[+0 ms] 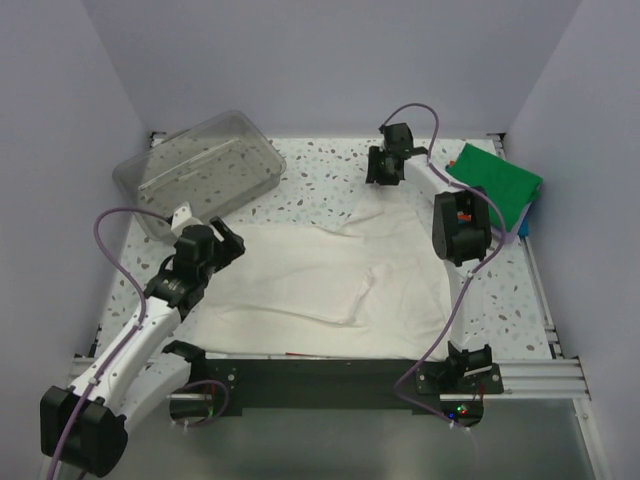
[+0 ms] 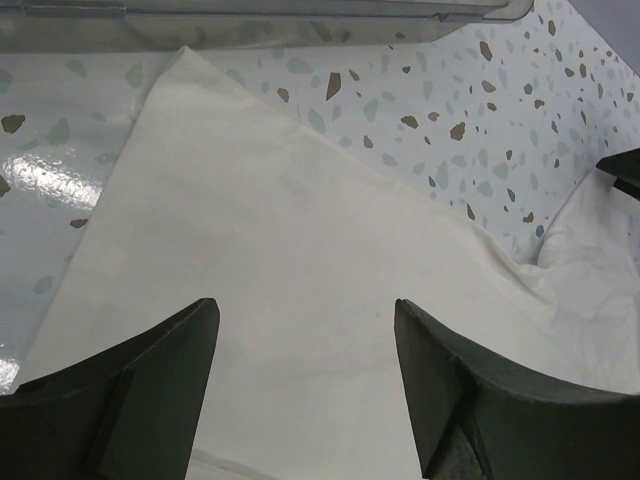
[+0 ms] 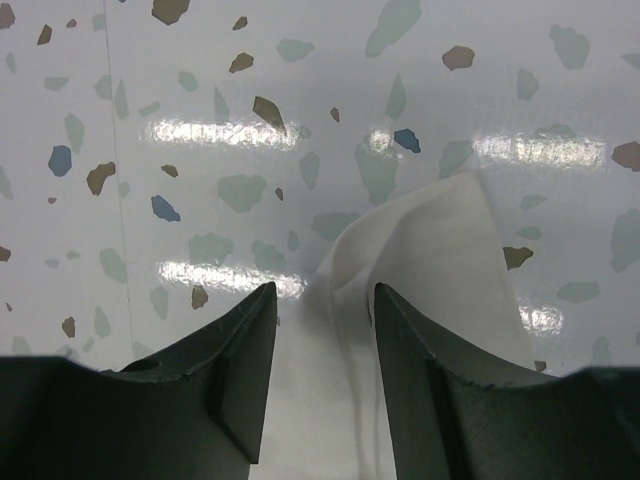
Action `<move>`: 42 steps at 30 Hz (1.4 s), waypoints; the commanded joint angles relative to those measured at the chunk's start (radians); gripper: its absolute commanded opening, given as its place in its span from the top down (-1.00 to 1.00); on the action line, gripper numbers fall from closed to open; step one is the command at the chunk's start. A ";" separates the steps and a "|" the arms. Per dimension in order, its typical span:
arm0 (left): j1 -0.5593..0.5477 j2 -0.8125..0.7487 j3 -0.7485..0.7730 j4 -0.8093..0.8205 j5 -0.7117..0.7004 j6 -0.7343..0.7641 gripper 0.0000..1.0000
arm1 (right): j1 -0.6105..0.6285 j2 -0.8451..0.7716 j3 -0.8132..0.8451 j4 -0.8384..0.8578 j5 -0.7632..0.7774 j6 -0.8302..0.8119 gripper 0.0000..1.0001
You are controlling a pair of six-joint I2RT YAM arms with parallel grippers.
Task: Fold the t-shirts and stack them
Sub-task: Fold the tshirt
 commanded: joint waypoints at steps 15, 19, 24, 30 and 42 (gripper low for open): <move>-0.004 0.058 0.072 -0.051 -0.095 0.093 -0.67 | -0.002 0.016 0.065 -0.109 -0.015 -0.020 1.00; -0.004 0.075 0.077 -0.052 -0.113 0.098 -0.68 | -0.002 -0.102 -0.034 -0.107 -0.002 -0.002 1.00; -0.003 0.094 0.072 -0.040 -0.123 0.099 -0.67 | 0.000 -0.267 -0.143 -0.146 -0.022 0.029 1.00; -0.001 0.124 0.065 -0.019 -0.106 0.096 -0.66 | 0.001 -0.444 -0.349 -0.190 -0.062 0.069 1.00; 0.005 0.152 0.022 0.030 -0.087 0.092 -0.68 | 0.023 -0.870 -0.706 -0.313 -0.120 0.155 1.00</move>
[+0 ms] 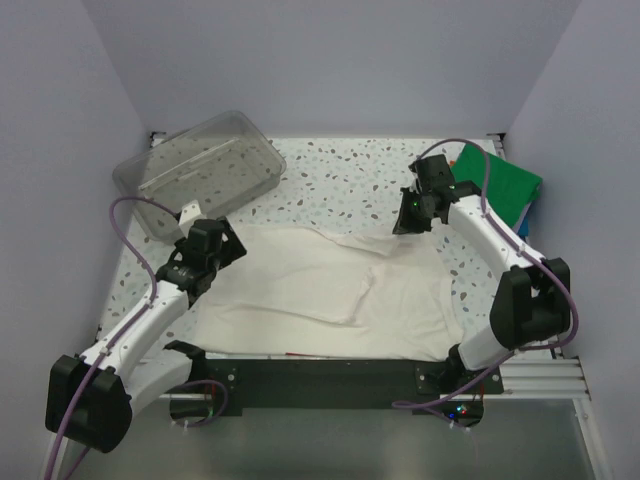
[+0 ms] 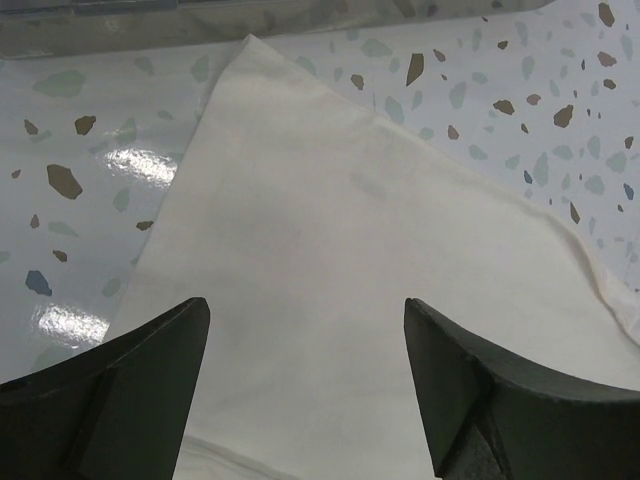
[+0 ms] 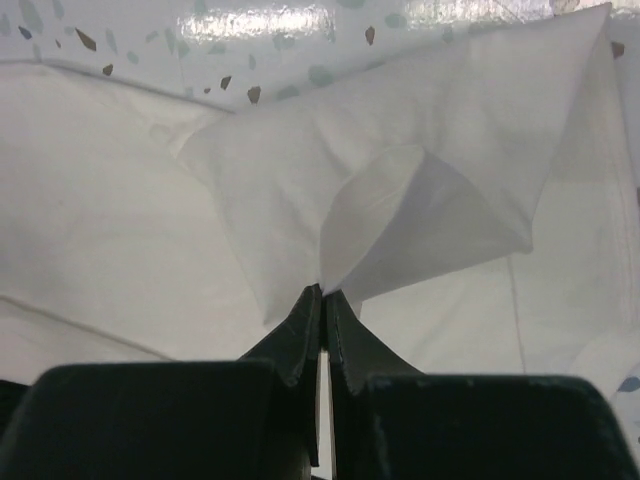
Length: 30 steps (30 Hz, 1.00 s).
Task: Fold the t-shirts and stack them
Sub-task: Fold the tshirt
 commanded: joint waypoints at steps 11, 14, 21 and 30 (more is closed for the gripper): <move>0.022 0.115 -0.076 0.188 0.048 -0.056 -0.68 | 0.011 -0.378 -0.179 -0.267 -0.029 0.085 1.00; 0.022 0.112 -0.080 0.196 0.030 -0.068 -0.68 | 0.012 -0.430 -0.210 -0.307 -0.029 0.096 1.00; 0.024 0.100 -0.105 0.202 -0.046 -0.082 -0.70 | 0.012 -0.490 -0.302 -0.307 -0.040 0.118 1.00; 0.041 0.149 -0.119 0.252 -0.102 -0.070 -0.64 | 0.012 -0.479 -0.334 -0.284 -0.054 0.107 1.00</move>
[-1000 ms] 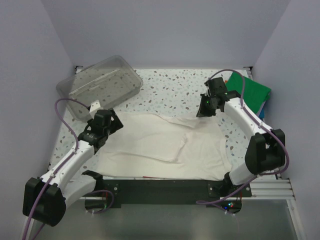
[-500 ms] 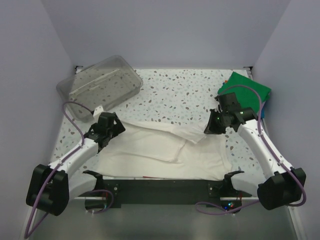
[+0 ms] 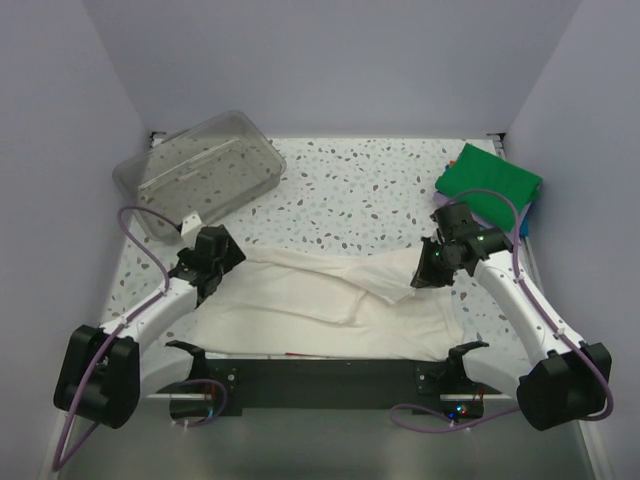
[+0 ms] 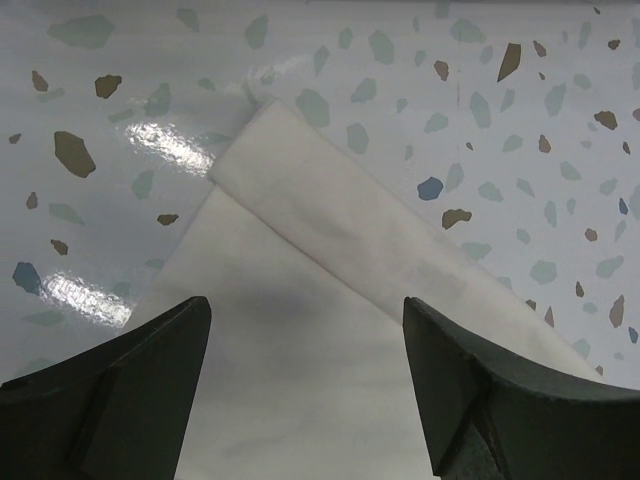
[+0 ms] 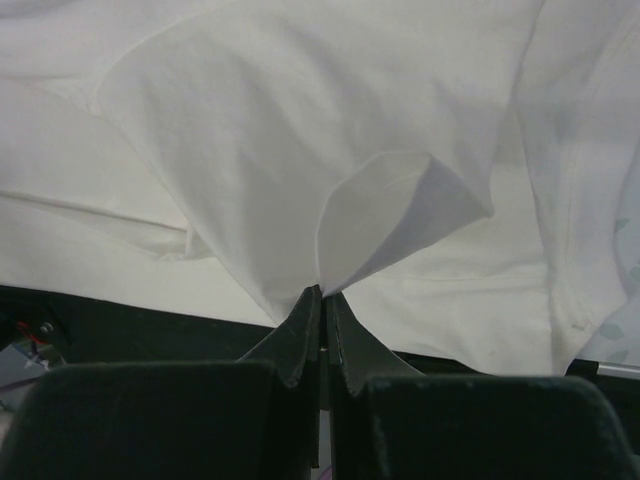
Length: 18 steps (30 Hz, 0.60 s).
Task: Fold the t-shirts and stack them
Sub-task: Fold the tshirt
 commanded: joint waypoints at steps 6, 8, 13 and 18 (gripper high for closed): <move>0.073 0.028 -0.013 0.114 -0.095 0.042 -0.40 | 0.004 0.004 -0.009 0.025 -0.053 0.009 1.00; 0.102 0.042 -0.012 0.134 -0.077 0.059 -0.33 | 0.004 0.004 -0.012 0.028 -0.051 0.006 1.00; 0.159 0.101 -0.004 0.243 -0.023 0.128 -0.15 | 0.004 0.008 -0.021 0.034 -0.054 0.006 1.00; 0.161 0.171 0.022 0.280 -0.001 0.149 0.05 | 0.002 0.028 -0.014 0.040 -0.059 0.006 1.00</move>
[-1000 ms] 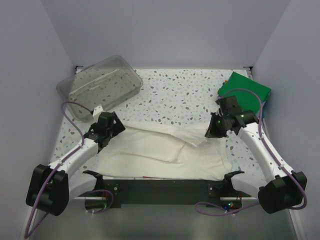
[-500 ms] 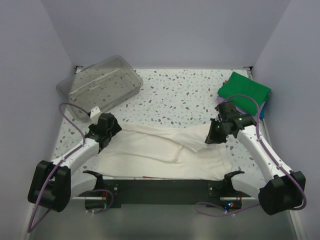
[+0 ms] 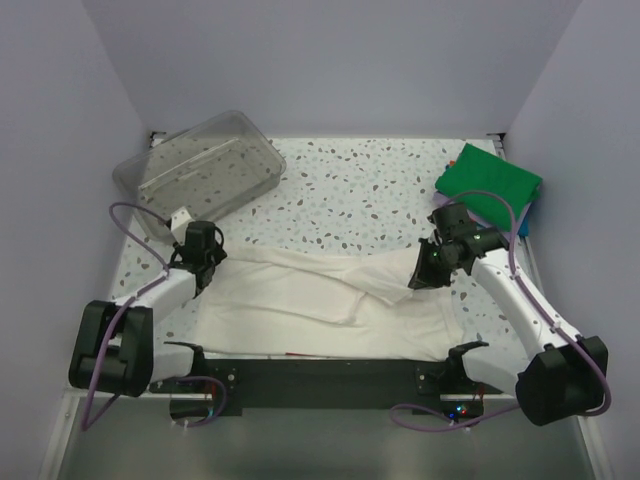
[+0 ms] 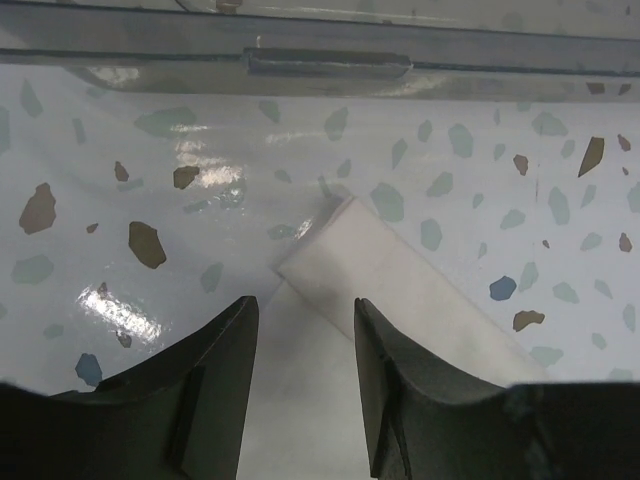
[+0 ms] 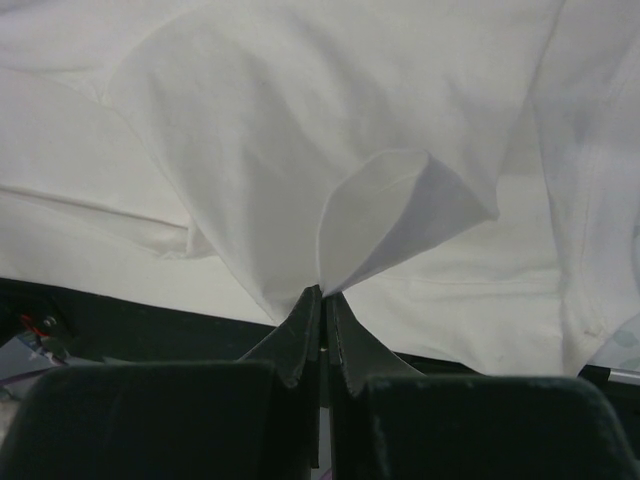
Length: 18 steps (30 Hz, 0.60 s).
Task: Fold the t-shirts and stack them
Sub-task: Fold the tshirt
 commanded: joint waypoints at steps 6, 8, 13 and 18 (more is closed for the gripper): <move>0.009 0.069 0.050 0.084 -0.025 0.054 0.09 | 0.006 0.023 0.012 0.021 -0.030 0.000 1.00; 0.009 0.073 0.049 0.090 -0.025 0.051 0.08 | 0.004 0.027 0.009 0.025 -0.034 0.000 1.00; 0.012 0.104 0.053 0.107 -0.015 0.044 0.06 | 0.004 0.031 0.001 0.030 -0.037 0.002 1.00; 0.015 0.133 0.072 0.095 -0.013 0.040 0.09 | 0.004 0.033 0.007 0.027 -0.034 0.002 1.00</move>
